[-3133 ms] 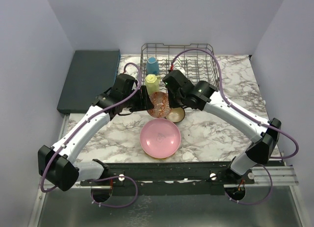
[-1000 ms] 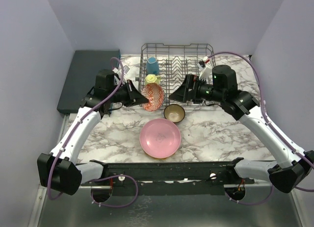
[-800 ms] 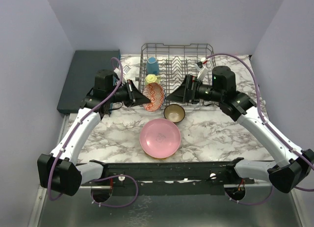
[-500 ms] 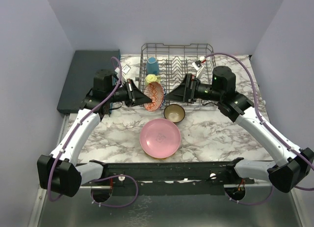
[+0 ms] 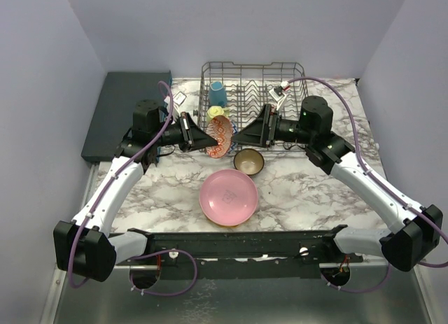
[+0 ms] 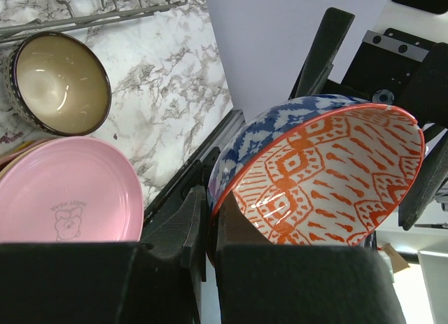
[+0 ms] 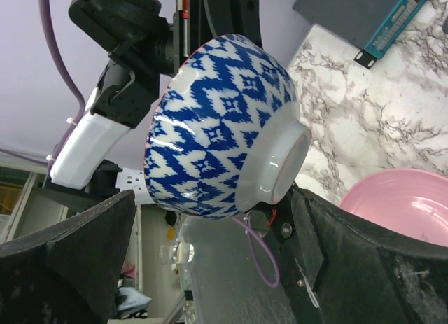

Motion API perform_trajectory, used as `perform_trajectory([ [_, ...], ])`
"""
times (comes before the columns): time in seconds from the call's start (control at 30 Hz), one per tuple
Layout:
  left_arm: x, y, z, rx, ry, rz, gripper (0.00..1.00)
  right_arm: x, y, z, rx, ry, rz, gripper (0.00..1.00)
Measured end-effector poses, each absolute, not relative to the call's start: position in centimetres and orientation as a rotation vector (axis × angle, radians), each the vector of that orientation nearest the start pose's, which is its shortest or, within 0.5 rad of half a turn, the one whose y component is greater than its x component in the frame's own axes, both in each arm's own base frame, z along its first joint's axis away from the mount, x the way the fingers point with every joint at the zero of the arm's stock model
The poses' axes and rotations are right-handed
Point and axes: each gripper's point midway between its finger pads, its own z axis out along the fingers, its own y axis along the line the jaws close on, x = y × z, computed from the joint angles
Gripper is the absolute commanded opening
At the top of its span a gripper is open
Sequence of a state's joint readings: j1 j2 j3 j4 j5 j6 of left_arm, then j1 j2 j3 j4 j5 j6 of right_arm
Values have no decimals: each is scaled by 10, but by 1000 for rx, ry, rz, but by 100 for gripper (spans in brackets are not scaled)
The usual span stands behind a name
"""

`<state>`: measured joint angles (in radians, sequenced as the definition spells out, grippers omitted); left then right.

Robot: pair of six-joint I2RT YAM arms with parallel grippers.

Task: Load the mixed dishes into the dish rack
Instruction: Turn the bowl upside down on the dish rack.

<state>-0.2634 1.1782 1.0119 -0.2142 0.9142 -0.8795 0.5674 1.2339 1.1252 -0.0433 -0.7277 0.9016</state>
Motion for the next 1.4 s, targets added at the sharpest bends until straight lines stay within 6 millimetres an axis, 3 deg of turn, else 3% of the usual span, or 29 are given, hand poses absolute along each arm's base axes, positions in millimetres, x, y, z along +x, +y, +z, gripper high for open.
perform_trajectory([
  [0.6,255,-233,293,23,2146,-1606,0,227,316,356,-301,1932,1702,97],
  [1.1,257,-229,293,-2,2122,-1555,0,234,321,354,-231,1942,1741,89],
  [1.4,263,-224,283,-23,2137,-1479,0,244,326,342,-182,1975,1710,84],
])
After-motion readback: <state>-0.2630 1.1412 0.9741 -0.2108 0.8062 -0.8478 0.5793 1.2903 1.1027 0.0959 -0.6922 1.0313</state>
